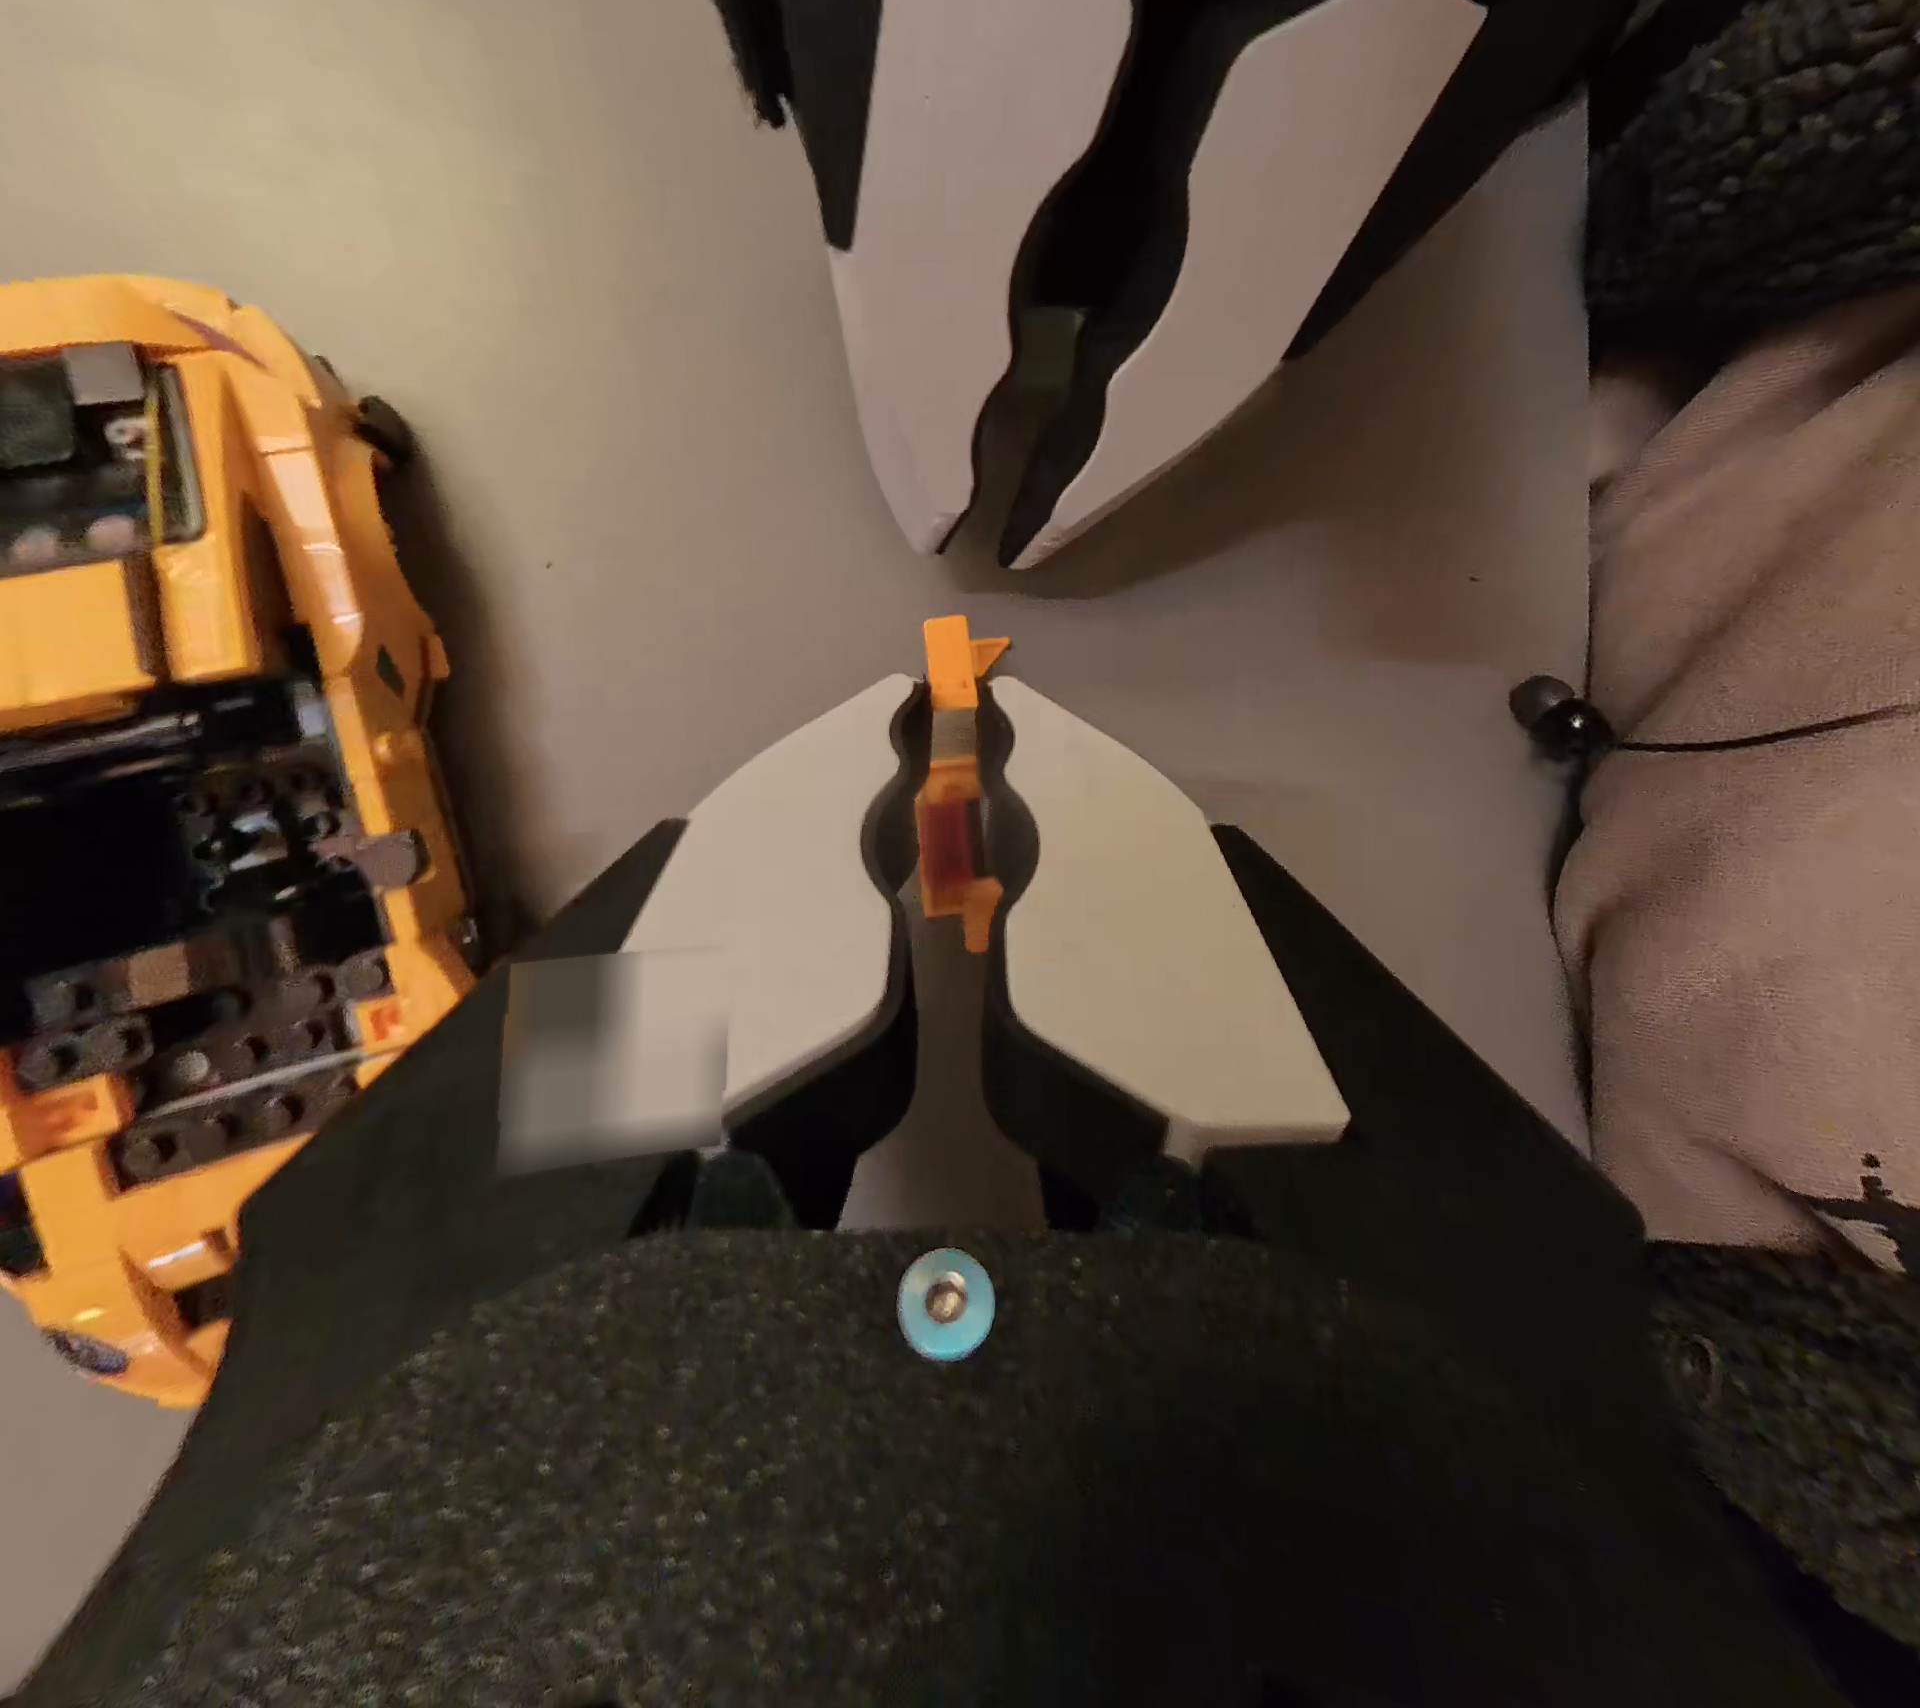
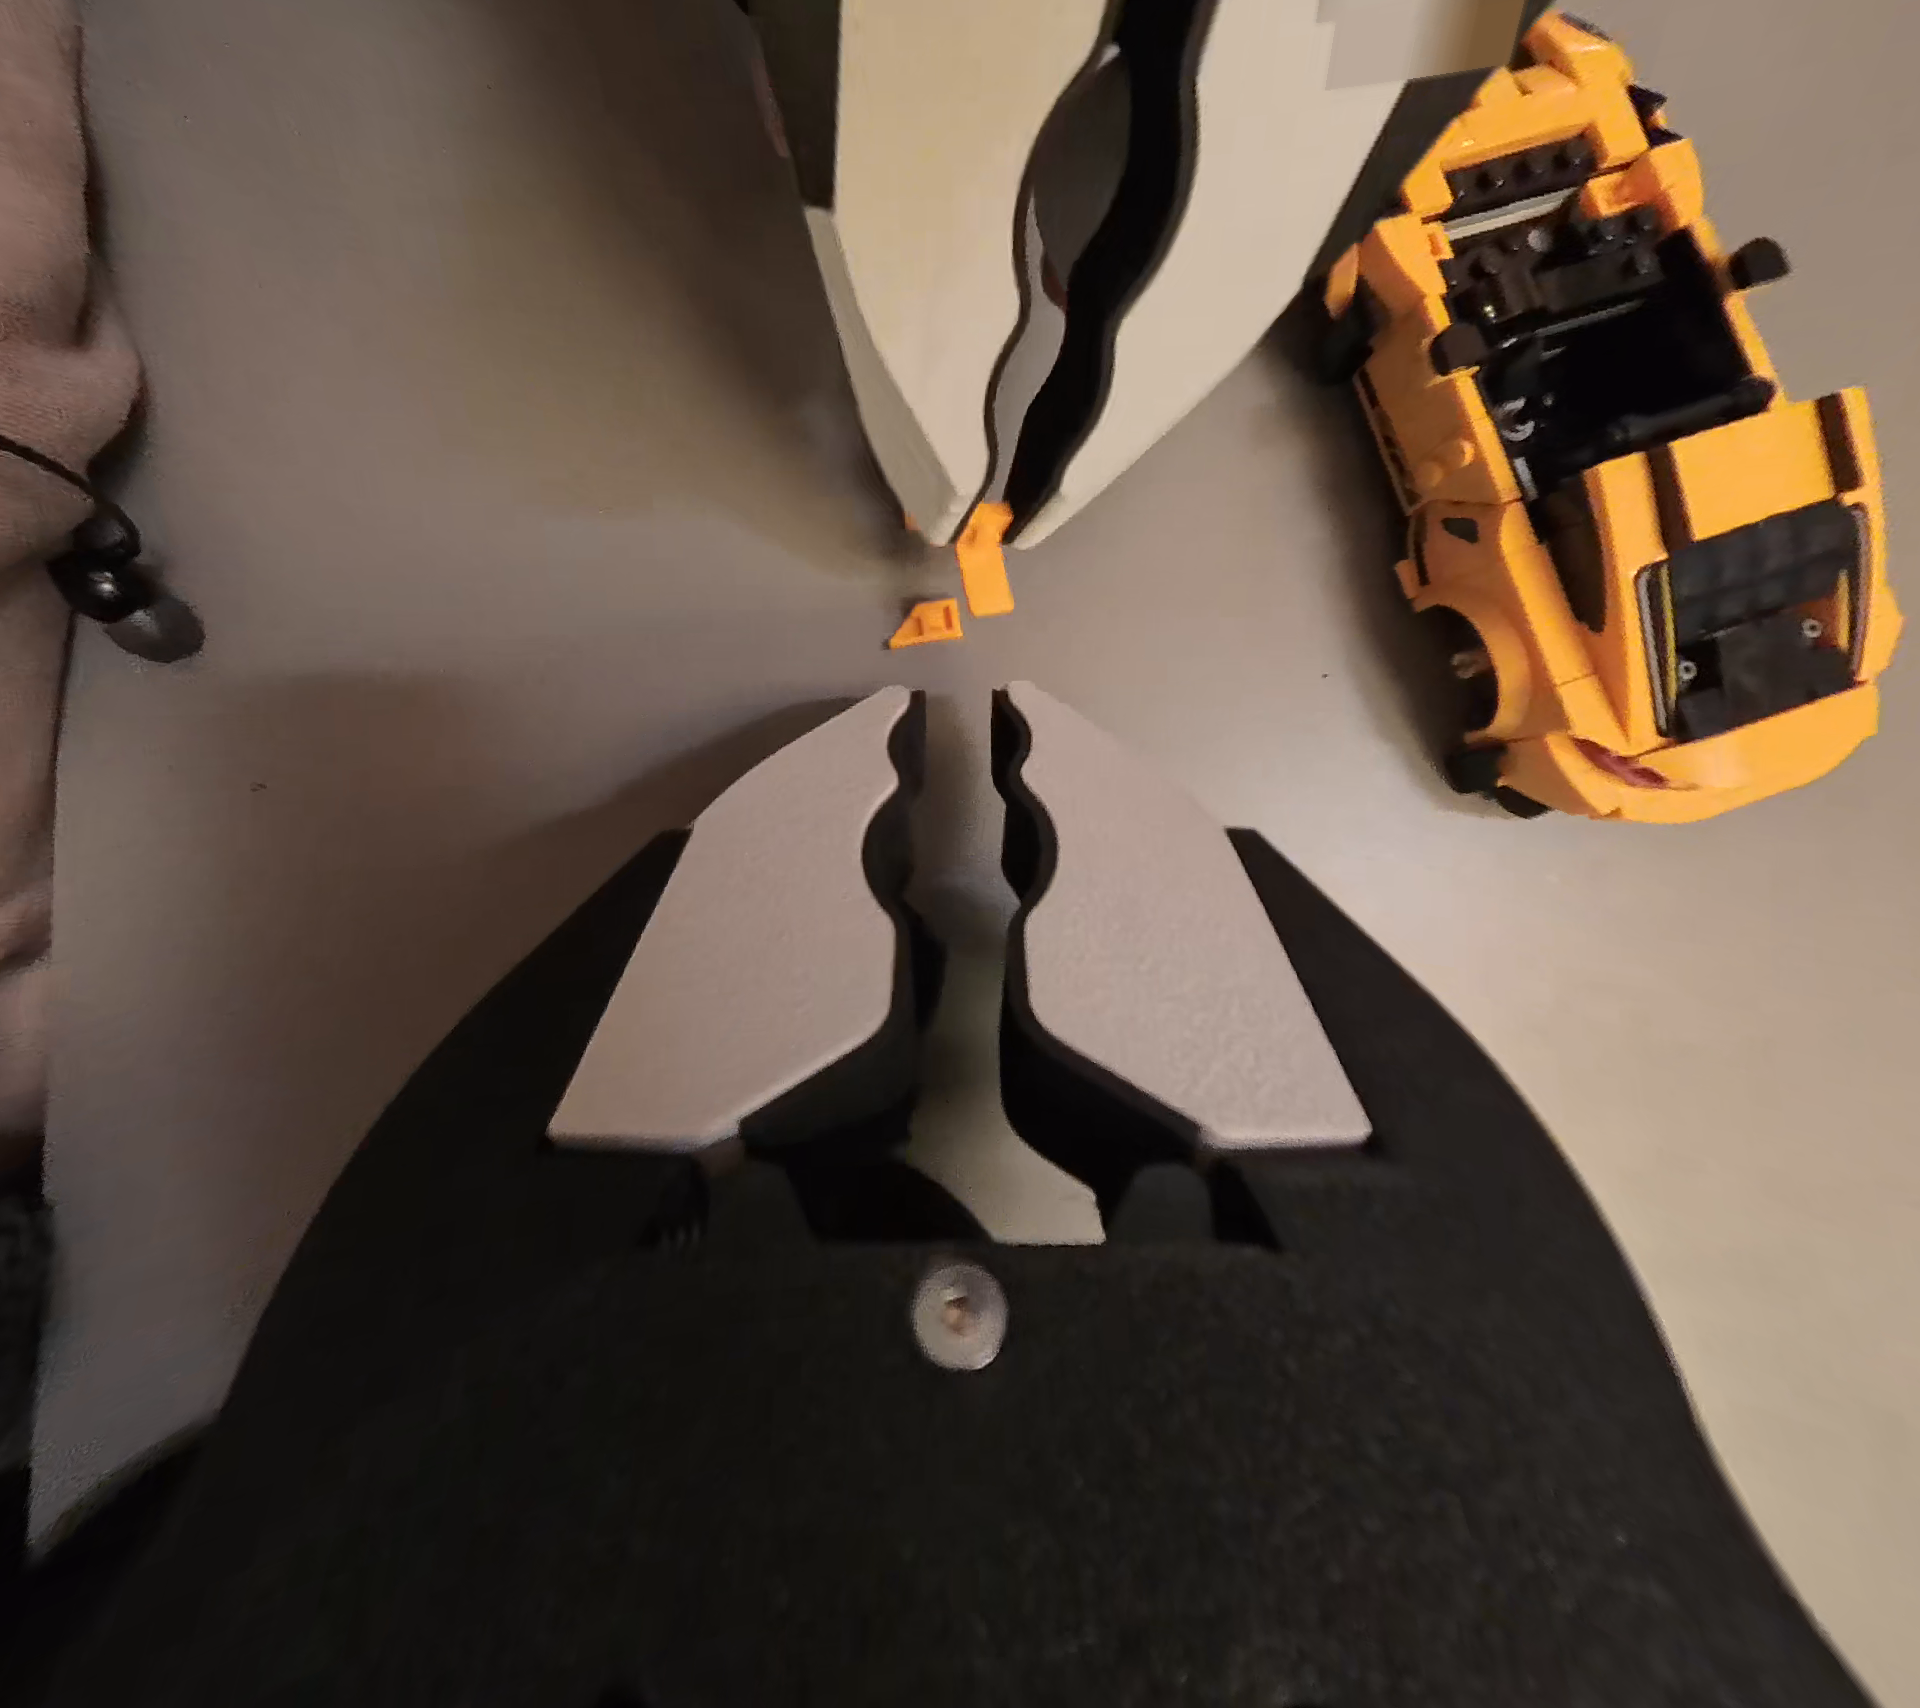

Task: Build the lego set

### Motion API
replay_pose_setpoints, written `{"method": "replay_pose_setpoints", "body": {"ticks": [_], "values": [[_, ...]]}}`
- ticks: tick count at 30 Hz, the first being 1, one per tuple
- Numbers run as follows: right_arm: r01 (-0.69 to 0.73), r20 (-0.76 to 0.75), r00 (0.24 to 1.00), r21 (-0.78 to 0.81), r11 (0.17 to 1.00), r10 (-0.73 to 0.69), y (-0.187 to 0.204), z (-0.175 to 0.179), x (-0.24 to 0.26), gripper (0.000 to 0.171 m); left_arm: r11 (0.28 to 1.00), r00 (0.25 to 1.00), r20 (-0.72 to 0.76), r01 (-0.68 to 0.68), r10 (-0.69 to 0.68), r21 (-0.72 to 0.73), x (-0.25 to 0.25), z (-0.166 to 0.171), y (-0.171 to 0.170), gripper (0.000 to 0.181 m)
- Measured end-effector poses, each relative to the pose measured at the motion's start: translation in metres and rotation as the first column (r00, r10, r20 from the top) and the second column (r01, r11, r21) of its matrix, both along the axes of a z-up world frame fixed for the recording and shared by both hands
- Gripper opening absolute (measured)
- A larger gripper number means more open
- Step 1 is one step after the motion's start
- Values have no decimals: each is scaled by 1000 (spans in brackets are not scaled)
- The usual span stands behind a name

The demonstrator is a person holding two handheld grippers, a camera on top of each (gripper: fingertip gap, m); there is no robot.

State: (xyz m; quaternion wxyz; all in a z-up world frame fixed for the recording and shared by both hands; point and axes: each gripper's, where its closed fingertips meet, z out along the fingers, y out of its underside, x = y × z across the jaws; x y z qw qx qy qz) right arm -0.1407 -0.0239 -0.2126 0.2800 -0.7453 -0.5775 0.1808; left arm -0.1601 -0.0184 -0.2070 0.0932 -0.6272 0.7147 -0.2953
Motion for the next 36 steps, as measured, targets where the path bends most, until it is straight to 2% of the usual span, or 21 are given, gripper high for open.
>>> {"method": "replay_pose_setpoints", "body": {"ticks": [10,15,20,27,36], "values": [[-102,-78,992,14,995,103,0,5,-7,5,997,988,-147,63,-56,46,-3,-14,-7,8],[-124,-47,991,5,992,124,-1,-1,-12,13,995,984,-170,58,-45,77,-7,-14,-3,8],[-122,-29,992,-30,992,122,0,-5,-17,23,992,991,-131,22,-6,120,-18,1,10,8],[-113,48,992,-71,991,117,0,-15,-16,11,993,997,-38,-63,67,101,-25,10,17,8],[34,66,997,-102,994,-28,3,-15,-3,12,997,1000,7,-16,15,70,2,3,6,8]]}}
